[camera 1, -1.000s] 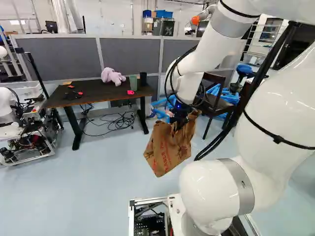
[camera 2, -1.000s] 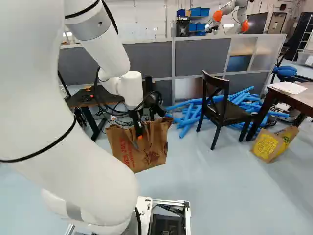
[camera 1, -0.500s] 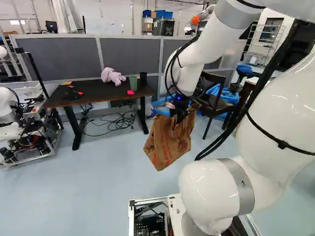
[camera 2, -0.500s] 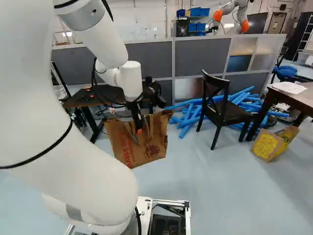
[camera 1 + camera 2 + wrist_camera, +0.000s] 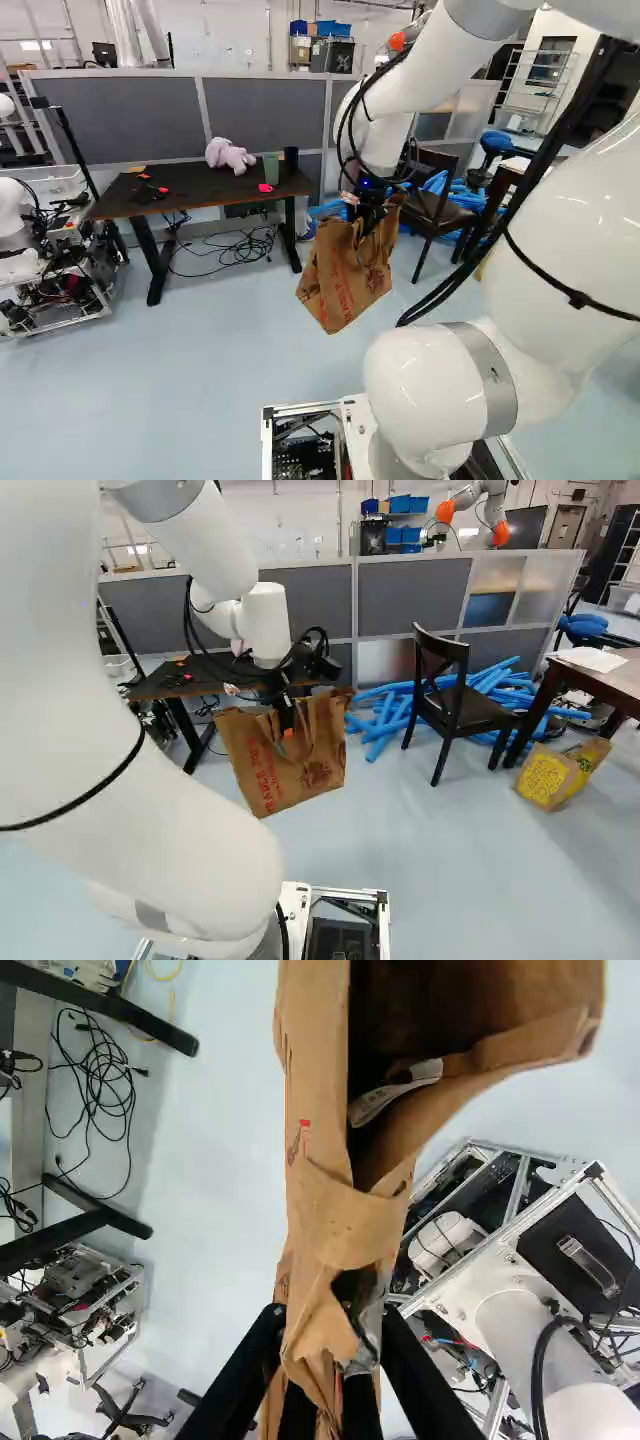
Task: Pick up the bag on the ground and place it on the table
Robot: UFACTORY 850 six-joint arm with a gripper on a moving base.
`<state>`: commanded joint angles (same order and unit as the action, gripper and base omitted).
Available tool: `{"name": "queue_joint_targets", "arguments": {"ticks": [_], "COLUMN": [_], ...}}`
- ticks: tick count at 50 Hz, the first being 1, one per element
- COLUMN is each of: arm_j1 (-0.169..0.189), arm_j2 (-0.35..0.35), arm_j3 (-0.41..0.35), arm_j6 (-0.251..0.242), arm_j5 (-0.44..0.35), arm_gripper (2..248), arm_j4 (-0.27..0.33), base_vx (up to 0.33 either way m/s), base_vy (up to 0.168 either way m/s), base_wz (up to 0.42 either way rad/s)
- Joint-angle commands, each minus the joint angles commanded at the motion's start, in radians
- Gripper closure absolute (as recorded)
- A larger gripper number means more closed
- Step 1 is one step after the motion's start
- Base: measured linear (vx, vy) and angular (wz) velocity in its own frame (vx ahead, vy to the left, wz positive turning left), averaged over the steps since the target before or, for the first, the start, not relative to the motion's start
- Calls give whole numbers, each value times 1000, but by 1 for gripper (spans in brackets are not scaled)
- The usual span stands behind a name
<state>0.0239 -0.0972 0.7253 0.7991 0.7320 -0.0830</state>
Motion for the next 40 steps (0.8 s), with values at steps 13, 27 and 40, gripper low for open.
{"name": "queue_joint_targets", "arguments": {"ticks": [13, 27, 40], "arm_j1": [-1, -3, -3], "arm_j2": [-1, -2, -10], "arm_j3": [46, 96, 134], "arm_j6": [0, 0, 0], "arm_j5": [59, 112, 120], "arm_gripper": [229, 229, 229], "arm_j4": [35, 60, 62], "base_vx": [0, 0, 0], "base_vy": [0, 0, 0], "base_wz": [0, 0, 0]}}
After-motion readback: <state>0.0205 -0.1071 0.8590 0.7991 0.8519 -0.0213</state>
